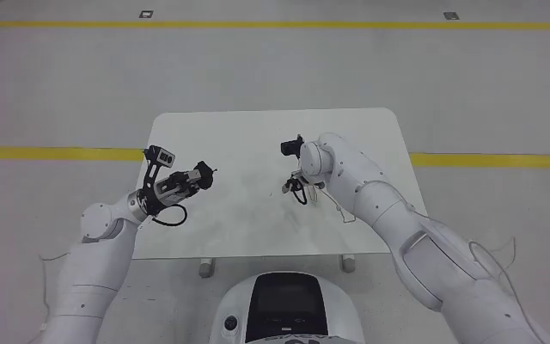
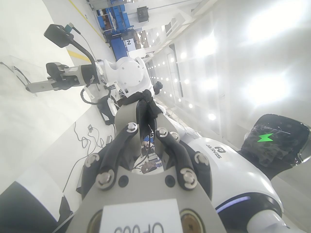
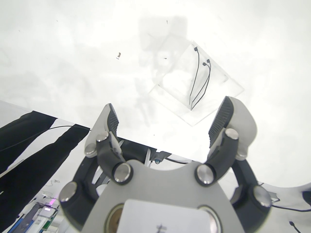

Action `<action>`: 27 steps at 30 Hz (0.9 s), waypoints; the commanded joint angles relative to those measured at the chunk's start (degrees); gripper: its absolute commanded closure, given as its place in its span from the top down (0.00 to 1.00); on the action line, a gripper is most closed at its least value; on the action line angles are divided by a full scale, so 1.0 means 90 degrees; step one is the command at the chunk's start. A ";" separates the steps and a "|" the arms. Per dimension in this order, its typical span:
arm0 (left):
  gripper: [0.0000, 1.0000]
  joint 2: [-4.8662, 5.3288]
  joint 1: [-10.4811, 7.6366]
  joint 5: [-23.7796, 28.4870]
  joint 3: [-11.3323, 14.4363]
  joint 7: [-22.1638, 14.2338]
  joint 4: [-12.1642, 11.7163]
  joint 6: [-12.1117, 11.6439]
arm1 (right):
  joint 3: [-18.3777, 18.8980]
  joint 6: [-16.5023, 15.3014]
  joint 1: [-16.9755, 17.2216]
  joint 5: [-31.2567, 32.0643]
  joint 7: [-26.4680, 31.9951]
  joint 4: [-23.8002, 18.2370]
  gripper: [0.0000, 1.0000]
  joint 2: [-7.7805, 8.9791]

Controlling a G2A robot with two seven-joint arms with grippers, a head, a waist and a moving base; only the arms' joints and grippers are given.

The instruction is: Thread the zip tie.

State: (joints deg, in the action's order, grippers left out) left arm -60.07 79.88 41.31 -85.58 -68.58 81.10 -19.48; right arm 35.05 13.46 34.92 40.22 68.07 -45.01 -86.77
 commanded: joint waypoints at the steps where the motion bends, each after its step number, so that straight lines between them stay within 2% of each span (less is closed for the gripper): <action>1: 0.00 0.0000 0.0000 0.0000 0.0000 0.0000 0.0000 0.0000 | 0.0000 0.0002 -0.0001 -0.0003 0.0000 0.0000 1.00 0.0000; 5: 0.00 0.0000 0.0000 0.0000 0.0000 0.0000 0.0000 0.0000 | 0.0032 -0.0017 0.0067 -0.0007 -0.0175 -0.0008 1.00 0.0008; 9: 0.00 0.0000 0.0000 0.0000 0.0000 0.0000 0.0000 0.0000 | 0.0139 0.0106 0.0052 0.0094 -0.0210 -0.0090 1.00 0.0041; 10: 0.00 0.0000 0.0000 0.0000 0.0000 0.0000 0.0000 0.0000 | 0.0149 0.0143 0.0043 0.0144 -0.0192 -0.0124 0.78 0.0047; 11: 0.00 0.0000 0.0000 0.0000 0.0000 0.0000 0.0000 0.0000 | 0.0160 0.0179 0.0041 0.0197 -0.0165 -0.0178 0.49 0.0054; 15: 0.00 0.0000 0.0000 0.0000 0.0000 0.0000 0.0000 0.0000 | 0.0181 0.0242 0.0052 0.0360 -0.0074 -0.0286 0.35 0.0070; 21: 0.00 0.0000 0.0000 0.0000 0.0000 0.0000 0.0000 0.0000 | 0.0167 0.0271 0.0078 0.0472 -0.0046 -0.0130 0.28 0.0035; 27: 0.00 0.0000 0.0000 0.0000 0.0000 0.0000 0.0000 0.0000 | 0.0128 0.0214 0.0053 0.0458 -0.0192 0.0202 0.25 -0.0067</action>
State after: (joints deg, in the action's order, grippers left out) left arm -60.07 79.88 41.31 -85.58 -68.58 81.10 -19.48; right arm 36.31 15.49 35.45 44.37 66.56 -43.72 -87.20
